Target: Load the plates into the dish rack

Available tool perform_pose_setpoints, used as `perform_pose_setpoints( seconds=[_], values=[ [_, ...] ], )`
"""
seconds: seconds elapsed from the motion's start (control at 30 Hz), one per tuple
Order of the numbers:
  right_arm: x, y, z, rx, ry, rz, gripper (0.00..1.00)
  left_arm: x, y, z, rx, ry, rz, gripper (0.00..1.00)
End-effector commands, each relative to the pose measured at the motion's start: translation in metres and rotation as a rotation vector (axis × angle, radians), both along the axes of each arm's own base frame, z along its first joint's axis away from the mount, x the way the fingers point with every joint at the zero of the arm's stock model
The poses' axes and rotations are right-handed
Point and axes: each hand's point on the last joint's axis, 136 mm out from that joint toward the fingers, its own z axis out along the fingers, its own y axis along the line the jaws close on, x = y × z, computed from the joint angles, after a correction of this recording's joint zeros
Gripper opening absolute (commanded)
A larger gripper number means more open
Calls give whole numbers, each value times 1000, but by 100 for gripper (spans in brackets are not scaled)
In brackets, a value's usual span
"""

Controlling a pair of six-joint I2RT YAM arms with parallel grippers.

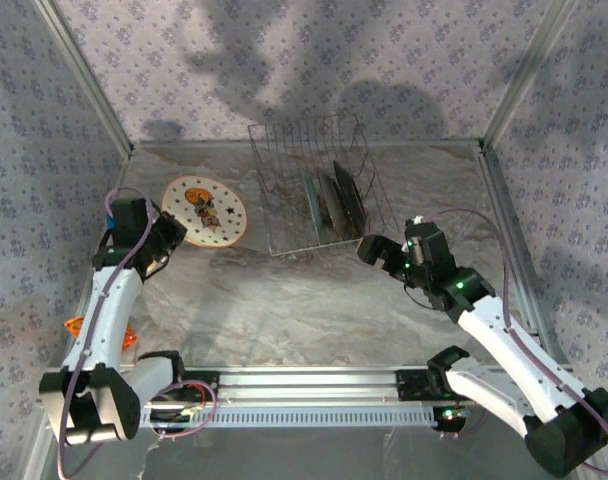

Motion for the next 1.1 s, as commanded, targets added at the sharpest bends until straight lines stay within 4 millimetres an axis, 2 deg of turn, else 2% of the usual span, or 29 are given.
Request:
perform_pose_setpoints(
  seconds=[0.0,0.3,0.7,0.83,1.07],
  values=[
    [6,3,19,13,-47,15,100,12,-7,75,-6,-235,-43,0],
    [11,18,33,34,-70,96,100,2,-21,120,-63,-356,-94,0],
    [28,60,80,149,-143,316,100,-5,-50,174,-193,-500,-233,0],
    [35,71,95,173,-159,380,100,-3,-60,184,-230,-529,-297,0],
    [47,89,109,178,-180,518,100,-6,-80,192,-245,-552,-401,0]
  ],
)
